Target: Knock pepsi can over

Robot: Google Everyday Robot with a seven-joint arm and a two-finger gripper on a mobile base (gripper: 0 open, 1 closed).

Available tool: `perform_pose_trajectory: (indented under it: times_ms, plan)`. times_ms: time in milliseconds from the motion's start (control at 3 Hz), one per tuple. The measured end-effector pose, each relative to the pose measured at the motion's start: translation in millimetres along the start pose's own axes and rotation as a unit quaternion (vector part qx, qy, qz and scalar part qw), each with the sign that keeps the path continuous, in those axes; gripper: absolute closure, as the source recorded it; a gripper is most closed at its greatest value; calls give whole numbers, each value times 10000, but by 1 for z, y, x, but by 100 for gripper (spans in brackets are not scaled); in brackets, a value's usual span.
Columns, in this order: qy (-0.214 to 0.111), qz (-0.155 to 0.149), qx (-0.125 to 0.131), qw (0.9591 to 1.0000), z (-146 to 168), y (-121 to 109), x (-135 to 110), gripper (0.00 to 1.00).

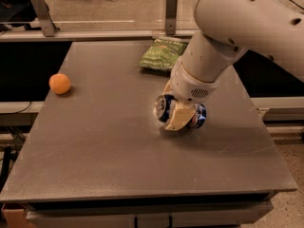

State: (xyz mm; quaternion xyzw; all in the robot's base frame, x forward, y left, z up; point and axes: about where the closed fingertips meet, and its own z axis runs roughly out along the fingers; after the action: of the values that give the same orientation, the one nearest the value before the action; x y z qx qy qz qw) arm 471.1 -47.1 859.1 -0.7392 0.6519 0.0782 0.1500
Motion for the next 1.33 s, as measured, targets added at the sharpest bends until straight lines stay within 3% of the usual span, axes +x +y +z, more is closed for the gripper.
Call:
perform_pose_trajectory:
  times_ms: [667, 1000, 1333]
  plan:
    - [453, -213, -189, 9986, 15, 13, 6, 36]
    - [439, -255, -203, 9985, 14, 15, 2, 13]
    - [181, -271, -193, 9993, 5, 16, -7, 0]
